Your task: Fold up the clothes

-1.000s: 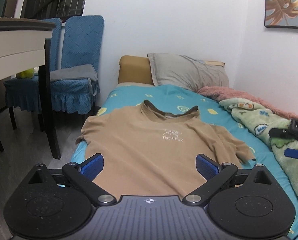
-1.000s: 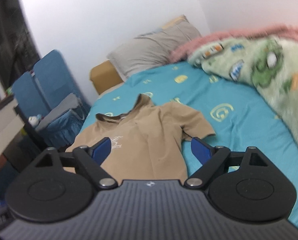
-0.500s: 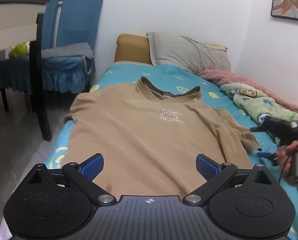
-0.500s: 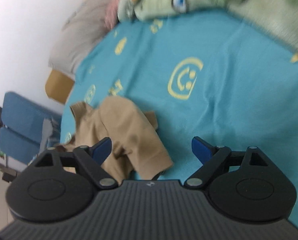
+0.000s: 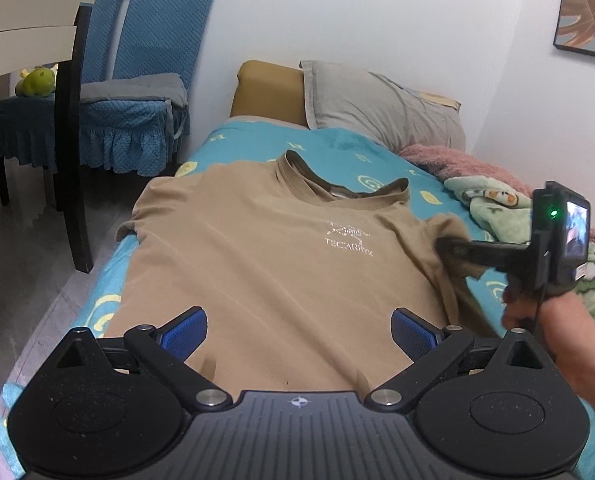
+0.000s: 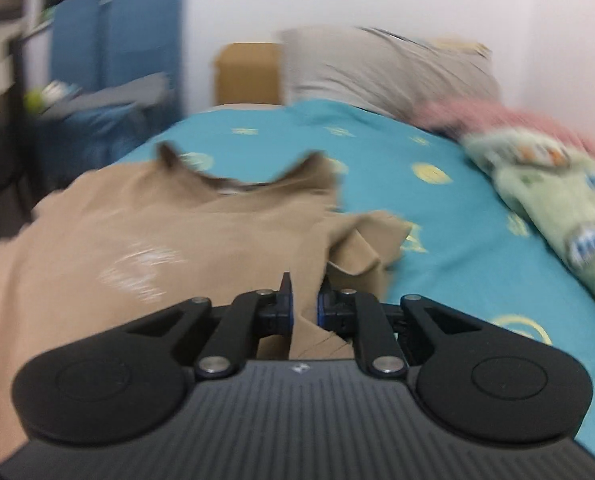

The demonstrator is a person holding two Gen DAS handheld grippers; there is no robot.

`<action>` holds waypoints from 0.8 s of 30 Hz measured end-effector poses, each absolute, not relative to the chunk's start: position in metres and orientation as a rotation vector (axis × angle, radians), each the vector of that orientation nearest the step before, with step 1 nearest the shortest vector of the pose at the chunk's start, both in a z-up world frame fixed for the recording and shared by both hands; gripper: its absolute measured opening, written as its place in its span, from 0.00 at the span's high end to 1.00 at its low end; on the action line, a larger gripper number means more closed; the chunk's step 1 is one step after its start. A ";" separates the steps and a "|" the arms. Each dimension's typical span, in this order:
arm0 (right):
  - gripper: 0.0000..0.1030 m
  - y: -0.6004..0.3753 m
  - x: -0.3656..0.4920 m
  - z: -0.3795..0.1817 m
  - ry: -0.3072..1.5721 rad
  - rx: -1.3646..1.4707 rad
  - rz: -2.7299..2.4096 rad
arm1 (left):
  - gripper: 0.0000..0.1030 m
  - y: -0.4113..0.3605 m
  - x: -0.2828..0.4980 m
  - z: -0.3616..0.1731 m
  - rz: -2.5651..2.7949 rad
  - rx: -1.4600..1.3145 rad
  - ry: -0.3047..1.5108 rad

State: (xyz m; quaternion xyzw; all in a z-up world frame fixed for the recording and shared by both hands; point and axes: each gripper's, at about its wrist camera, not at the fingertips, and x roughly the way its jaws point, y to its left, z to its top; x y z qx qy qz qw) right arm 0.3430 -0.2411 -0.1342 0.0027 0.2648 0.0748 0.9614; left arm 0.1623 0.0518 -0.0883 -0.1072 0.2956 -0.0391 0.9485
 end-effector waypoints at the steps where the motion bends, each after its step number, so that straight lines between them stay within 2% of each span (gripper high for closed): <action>1: 0.85 -0.238 0.337 -0.129 0.527 0.007 0.164 | 0.03 0.051 0.162 -0.089 -0.079 -0.208 0.598; 2: 0.82 -0.235 0.331 -0.124 0.518 0.008 0.177 | 0.03 0.050 0.163 -0.089 -0.076 -0.195 0.598; 4: 0.62 -0.230 0.319 -0.115 0.500 0.011 0.202 | 0.03 0.048 0.162 -0.090 -0.078 -0.174 0.596; 5: 0.35 -0.227 0.312 -0.110 0.491 0.012 0.214 | 0.03 0.047 0.162 -0.090 -0.081 -0.165 0.595; 6: 0.15 -0.224 0.306 -0.105 0.482 0.014 0.227 | 0.03 0.045 0.161 -0.090 -0.086 -0.158 0.592; 11: 0.14 -0.238 0.255 -0.063 0.456 0.092 0.188 | 0.03 0.039 0.153 -0.089 -0.118 -0.120 0.583; 16: 0.14 -0.288 0.182 -0.026 0.474 0.409 0.035 | 0.05 0.021 0.148 -0.091 -0.200 -0.041 0.601; 18: 0.14 -0.303 0.156 -0.023 0.455 0.492 0.023 | 0.07 0.006 0.153 -0.091 -0.246 0.039 0.594; 22: 0.14 -0.313 0.144 -0.026 0.417 0.479 -0.021 | 0.07 -0.026 0.186 -0.094 -0.325 0.083 0.573; 24: 0.14 -0.318 0.150 -0.032 0.405 0.472 -0.034 | 0.13 -0.041 0.213 -0.095 -0.350 0.059 0.575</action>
